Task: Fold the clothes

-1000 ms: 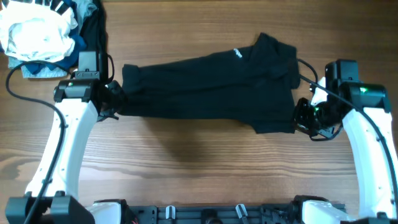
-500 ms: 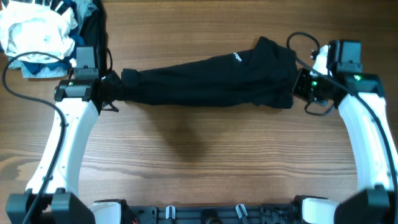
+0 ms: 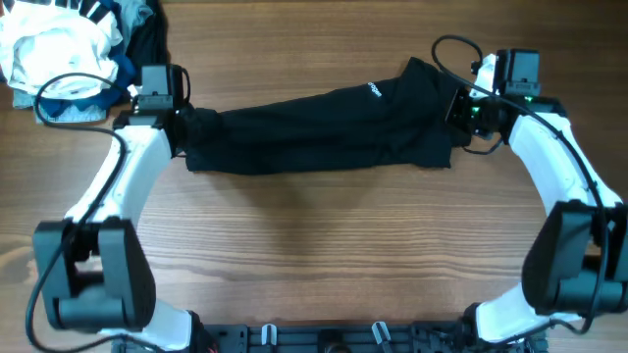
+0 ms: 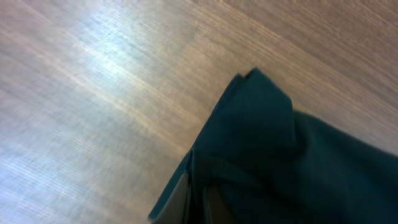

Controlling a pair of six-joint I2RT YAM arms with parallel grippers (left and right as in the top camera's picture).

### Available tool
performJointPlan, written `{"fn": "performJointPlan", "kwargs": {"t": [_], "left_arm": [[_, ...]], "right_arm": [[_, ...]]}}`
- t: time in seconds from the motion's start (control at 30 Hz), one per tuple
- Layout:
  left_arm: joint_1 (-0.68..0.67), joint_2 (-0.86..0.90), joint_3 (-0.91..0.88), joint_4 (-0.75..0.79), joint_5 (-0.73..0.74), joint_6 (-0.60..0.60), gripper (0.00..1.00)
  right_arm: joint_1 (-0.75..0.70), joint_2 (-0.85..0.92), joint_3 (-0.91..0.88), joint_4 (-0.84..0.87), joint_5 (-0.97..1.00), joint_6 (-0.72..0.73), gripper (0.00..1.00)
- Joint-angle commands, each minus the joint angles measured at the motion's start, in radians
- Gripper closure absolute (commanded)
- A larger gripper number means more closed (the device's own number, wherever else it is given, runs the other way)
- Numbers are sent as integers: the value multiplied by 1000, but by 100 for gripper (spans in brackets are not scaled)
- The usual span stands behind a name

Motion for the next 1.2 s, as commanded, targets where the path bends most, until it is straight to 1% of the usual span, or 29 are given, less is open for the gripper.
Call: {"fn": "performJointPlan", "kwargs": {"t": [0.0,0.2,0.3,0.37,0.4,0.43,0.47,0.5,0.53,0.57,0.63,0.73,0.83,0.87,0.97,1.03,1.07,1.17], "left_arm": [[3,44,11,43,-27,11,96],[4,49,11,79,-27,11,96],[3,49,11,86,-27,11,96],[3,49,11,85,-27,12,96],[3,49,11,85,-27,12,88],[3,49,11,85,-27,12,69],[3,49,11,85,-27,12,55],[3,49,11,85,-27,12,24],[3,49,11,85,-27,12,4],[3,49,11,83,-27,12,0],[4,49,11,74,-26,12,0],[4,49,11,43,-15,12,0],[4,49,11,-38,-4,25,0],[4,49,11,-56,14,55,0],[8,49,11,-74,126,199,0],[18,49,11,-68,175,242,0],[27,51,11,-62,191,252,0],[50,64,11,-42,211,275,0]], "right_arm": [[29,61,16,53,-23,-13,96],[65,121,16,163,-18,-11,96],[70,130,16,204,27,31,96],[70,130,16,224,31,32,95],[69,130,16,232,33,32,90],[69,130,16,236,35,32,82],[69,130,16,242,39,31,72],[68,129,16,249,38,31,59],[68,129,18,253,37,31,50],[68,129,23,251,31,31,46],[68,129,47,238,-34,28,41],[68,129,111,180,-109,9,38],[68,121,193,84,-142,-32,35],[68,119,214,52,-143,-50,35],[68,118,267,-35,-138,-92,30],[68,118,286,-77,-126,-102,27],[68,118,287,-89,-127,-102,22],[68,118,286,-121,-126,-103,18]]}}
